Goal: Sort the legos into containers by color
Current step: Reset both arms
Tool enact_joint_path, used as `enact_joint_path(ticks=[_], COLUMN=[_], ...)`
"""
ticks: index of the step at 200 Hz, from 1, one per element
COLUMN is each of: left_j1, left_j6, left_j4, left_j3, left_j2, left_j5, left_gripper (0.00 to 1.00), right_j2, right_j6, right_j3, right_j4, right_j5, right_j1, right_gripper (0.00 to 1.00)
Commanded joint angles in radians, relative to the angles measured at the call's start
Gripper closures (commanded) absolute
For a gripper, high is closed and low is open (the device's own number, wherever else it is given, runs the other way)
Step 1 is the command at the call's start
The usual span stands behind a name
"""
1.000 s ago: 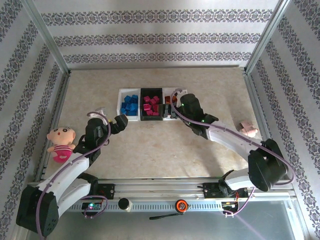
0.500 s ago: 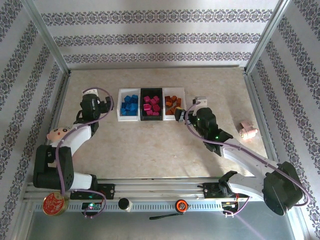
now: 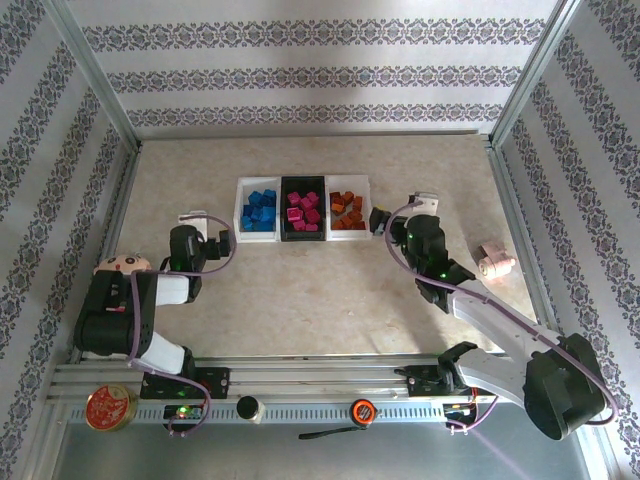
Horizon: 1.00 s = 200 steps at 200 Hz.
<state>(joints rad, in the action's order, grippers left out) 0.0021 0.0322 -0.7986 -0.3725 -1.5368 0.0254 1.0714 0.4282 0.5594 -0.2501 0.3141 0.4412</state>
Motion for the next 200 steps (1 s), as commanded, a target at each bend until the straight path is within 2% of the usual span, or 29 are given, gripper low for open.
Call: enact_joint_path(ticks=[1,14,39,49,64,91,128,152,177,191,200], left_j1=[0.011,0.013,0.018,0.014,-0.009,-0.010,-0.010,-0.010,-0.009,-0.010,-0.009], left_j6=[-0.038,-0.034,-0.030,-0.019,0.009,0.006,0.002,0.000,-0.006,-0.007,-0.006], left_j4=[-0.279,-0.120,-0.130,-0.158,-0.217,-0.256,-0.201,-0.201,-0.192,-0.189,-0.186], left_j3=[0.036,-0.016,-0.021,-0.008,0.020,0.041,0.012,0.010,0.006,0.004,0.003], left_j2=[-0.072,-0.040,-0.053,-0.055,-0.058,-0.057,-0.056,-0.056,-0.056,-0.056,-0.057], left_j5=[0.057,0.059,0.056,-0.002,-0.162,-0.155,-0.143,-0.135,-0.122,-0.117,-0.117], left_gripper=[0.01,0.01,0.00,0.00,0.00,0.00,0.00,0.00,0.00,0.00,0.00], right_j2=[0.003,0.008,0.005,0.000,-0.002,0.010,0.182,0.307,0.487,0.434,0.452], right_j6=[0.024,-0.008,-0.067,-0.121,-0.234,-0.337,-0.385,-0.394,-0.420,-0.427,-0.414], right_j3=[-0.008,-0.010,-0.034,-0.051,-0.069,-0.109,-0.165,-0.158,-0.210,-0.191,-0.190], right_j4=[0.005,0.005,-0.018,-0.037,-0.067,-0.133,-0.408,-0.490,-0.828,-0.669,-0.700], right_j5=[-0.011,-0.072,-0.053,-0.047,-0.035,0.030,-0.038,-0.112,-0.172,-0.208,-0.222], right_j1=[-0.044,-0.084,-0.151,-0.172,-0.199,-0.246,-0.350,-0.382,-0.379,-0.383,-0.397], right_gripper=[0.02,0.02,0.02,0.02,0.02,0.02,0.02,0.02,0.02,0.02,0.02])
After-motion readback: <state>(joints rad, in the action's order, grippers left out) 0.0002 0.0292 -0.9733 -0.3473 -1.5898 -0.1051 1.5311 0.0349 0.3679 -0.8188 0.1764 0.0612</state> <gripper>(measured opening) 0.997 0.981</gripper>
